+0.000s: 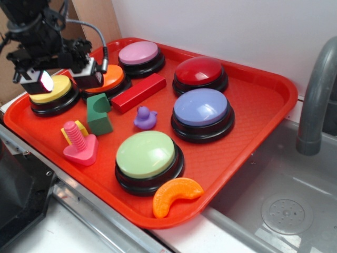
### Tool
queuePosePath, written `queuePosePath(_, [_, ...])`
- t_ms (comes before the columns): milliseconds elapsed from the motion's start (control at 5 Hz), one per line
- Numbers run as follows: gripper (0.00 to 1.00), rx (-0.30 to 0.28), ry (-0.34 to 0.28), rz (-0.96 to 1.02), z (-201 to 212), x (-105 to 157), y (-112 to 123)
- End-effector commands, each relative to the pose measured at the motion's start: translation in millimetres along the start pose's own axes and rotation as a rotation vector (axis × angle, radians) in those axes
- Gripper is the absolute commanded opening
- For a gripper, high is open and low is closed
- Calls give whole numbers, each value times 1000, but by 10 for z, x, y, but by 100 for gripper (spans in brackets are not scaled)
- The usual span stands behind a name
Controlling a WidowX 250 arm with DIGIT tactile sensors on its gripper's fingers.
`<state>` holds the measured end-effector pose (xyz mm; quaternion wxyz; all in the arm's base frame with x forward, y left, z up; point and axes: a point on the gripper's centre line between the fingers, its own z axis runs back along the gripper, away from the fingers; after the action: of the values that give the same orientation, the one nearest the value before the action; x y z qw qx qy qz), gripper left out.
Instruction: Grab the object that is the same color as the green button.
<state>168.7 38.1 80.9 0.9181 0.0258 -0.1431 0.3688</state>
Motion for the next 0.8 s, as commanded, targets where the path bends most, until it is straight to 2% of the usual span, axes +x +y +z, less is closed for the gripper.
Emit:
queuePosePath(0, [100,2,3,-15,-344,97,-51])
queuePosePath(400, [100,-3,49,-21,-603,47,-72])
queuePosePath(600, [22,-9,62,-4,-672,16,-63])
